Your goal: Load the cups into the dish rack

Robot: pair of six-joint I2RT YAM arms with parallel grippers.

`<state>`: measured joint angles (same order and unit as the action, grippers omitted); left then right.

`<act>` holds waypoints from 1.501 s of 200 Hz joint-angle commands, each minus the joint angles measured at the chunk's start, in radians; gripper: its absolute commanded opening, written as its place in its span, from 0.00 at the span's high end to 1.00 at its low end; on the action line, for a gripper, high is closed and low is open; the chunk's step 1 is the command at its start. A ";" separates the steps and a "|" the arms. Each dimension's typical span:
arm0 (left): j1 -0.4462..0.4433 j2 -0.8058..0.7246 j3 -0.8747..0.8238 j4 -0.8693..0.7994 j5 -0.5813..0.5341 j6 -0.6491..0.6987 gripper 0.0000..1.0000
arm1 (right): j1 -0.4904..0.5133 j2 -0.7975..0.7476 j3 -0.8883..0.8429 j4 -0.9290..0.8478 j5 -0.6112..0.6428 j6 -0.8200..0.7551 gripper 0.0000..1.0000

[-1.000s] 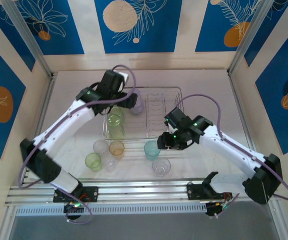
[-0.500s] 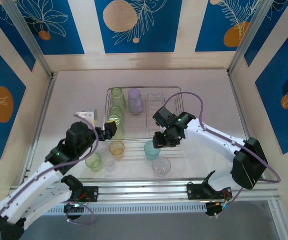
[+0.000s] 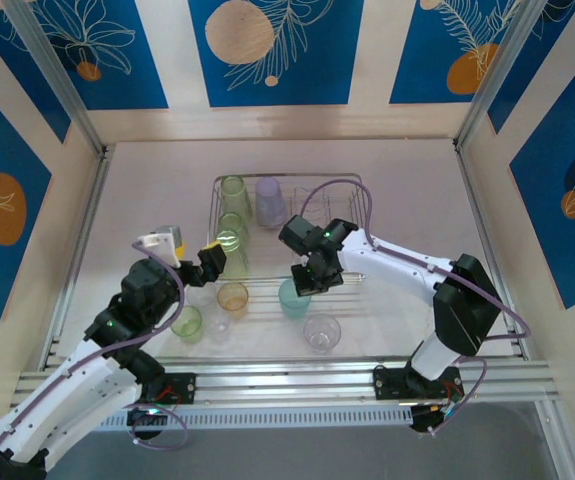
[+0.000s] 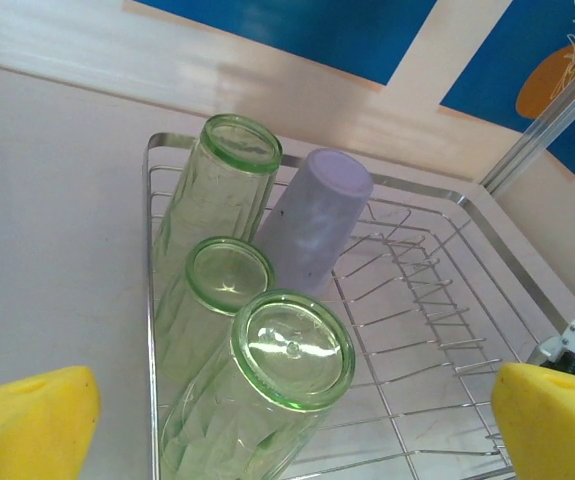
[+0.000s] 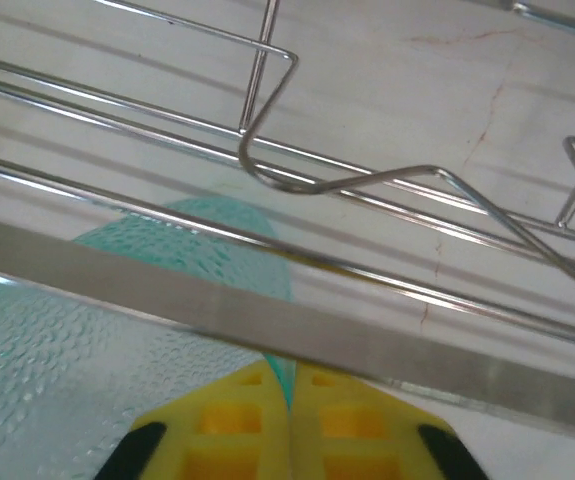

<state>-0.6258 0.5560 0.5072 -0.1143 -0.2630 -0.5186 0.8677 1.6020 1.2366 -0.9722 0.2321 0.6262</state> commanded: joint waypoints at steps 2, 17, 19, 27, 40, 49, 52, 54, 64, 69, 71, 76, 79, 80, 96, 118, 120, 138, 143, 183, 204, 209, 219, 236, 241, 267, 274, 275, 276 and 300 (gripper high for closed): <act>0.003 -0.028 0.007 -0.006 -0.002 0.010 0.00 | 0.016 -0.016 0.056 -0.077 0.020 0.000 1.00; 0.006 -0.037 0.034 -0.036 0.002 0.050 0.00 | 0.016 -0.053 0.065 -0.093 0.012 0.000 1.00; 0.007 -0.037 0.037 -0.039 0.003 0.056 0.00 | 0.015 -0.061 0.066 -0.095 0.012 0.000 1.00; 0.007 -0.043 0.053 -0.050 0.013 0.078 0.00 | 0.012 -0.095 0.065 -0.094 -0.004 -0.005 1.00; 0.011 -0.052 0.073 -0.057 0.046 0.102 0.00 | 0.000 -0.163 0.056 -0.073 -0.063 -0.027 1.00; 0.017 -0.057 0.085 -0.045 0.098 0.111 0.00 | -0.016 -0.227 0.044 -0.051 -0.117 -0.042 1.00; 0.018 -0.057 0.088 -0.037 0.123 0.114 0.00 | -0.022 -0.248 0.040 -0.042 -0.136 -0.049 1.00; 0.019 -0.057 0.089 -0.031 0.139 0.115 0.00 | -0.029 -0.263 0.037 -0.036 -0.152 -0.052 1.00; 0.023 -0.052 0.095 0.014 0.243 0.115 0.00 | -0.064 -0.340 0.016 -0.004 -0.222 -0.067 1.00; 0.026 -0.045 0.097 0.045 0.305 0.115 0.00 | -0.090 -0.381 0.006 0.011 -0.260 -0.070 1.00; 0.026 -0.041 0.098 0.060 0.340 0.116 0.00 | -0.101 -0.397 0.001 0.017 -0.277 -0.071 1.00; 0.026 -0.028 0.099 0.098 0.422 0.117 0.00 | -0.135 -0.437 -0.010 0.032 -0.323 -0.074 1.00; 0.027 -0.017 0.101 0.119 0.478 0.117 0.00 | -0.156 -0.461 -0.017 0.041 -0.353 -0.076 1.00; 0.027 -0.014 0.101 0.131 0.496 0.117 0.00 | -0.165 -0.469 -0.020 0.044 -0.363 -0.077 1.00; 0.026 0.067 0.110 0.289 0.790 0.088 0.00 | -0.311 -0.593 -0.059 0.104 -0.534 -0.073 1.00; 0.021 0.199 0.148 0.443 1.025 -0.006 0.00 | -0.508 -0.717 -0.102 0.203 -0.790 -0.040 1.00; 0.020 0.210 0.152 0.454 1.041 -0.013 0.00 | -0.524 -0.725 -0.103 0.210 -0.808 -0.036 1.00; 0.012 0.294 0.184 0.534 1.122 -0.077 0.00 | -0.607 -0.758 -0.121 0.271 -0.929 0.007 1.00; 0.009 0.315 0.191 0.560 1.147 -0.097 0.00 | -0.615 -0.761 -0.128 0.290 -0.953 0.023 1.00; -0.010 0.442 0.202 0.869 1.234 -0.292 0.00 | -0.570 -0.757 -0.174 0.411 -0.998 0.111 1.00; -0.019 0.478 0.203 0.921 1.231 -0.317 0.00 | -0.534 -0.754 -0.181 0.447 -0.986 0.129 1.00; -0.021 0.483 0.204 0.923 1.229 -0.316 0.00 | -0.528 -0.751 -0.181 0.453 -0.985 0.131 1.00; -0.027 0.492 0.206 0.918 1.226 -0.309 0.00 | -0.512 -0.746 -0.183 0.468 -0.981 0.136 1.00; -0.034 0.501 0.212 0.882 1.214 -0.283 0.00 | -0.489 -0.739 -0.187 0.490 -0.970 0.146 1.00; -0.038 0.501 0.213 0.866 1.210 -0.272 0.00 | -0.483 -0.736 -0.188 0.495 -0.967 0.148 1.00; -0.051 0.501 0.226 0.780 1.184 -0.227 0.01 | -0.455 -0.719 -0.189 0.507 -0.952 0.148 1.00; -0.056 0.502 0.229 0.778 1.181 -0.227 0.03 | -0.451 -0.715 -0.194 0.514 -0.947 0.149 1.00; -0.056 0.503 0.230 0.778 1.181 -0.227 0.03 | -0.450 -0.714 -0.194 0.516 -0.946 0.149 1.00; -0.057 0.504 0.230 0.778 1.180 -0.227 0.03 | -0.449 -0.714 -0.195 0.518 -0.946 0.149 1.00; -0.070 0.511 0.234 0.787 1.170 -0.229 0.10 | -0.437 -0.694 -0.211 0.548 -0.934 0.158 1.00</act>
<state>-0.6777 1.0580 0.7040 0.6655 0.9150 -0.7761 0.4164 0.8936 1.0473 -0.4751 -0.7059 0.7666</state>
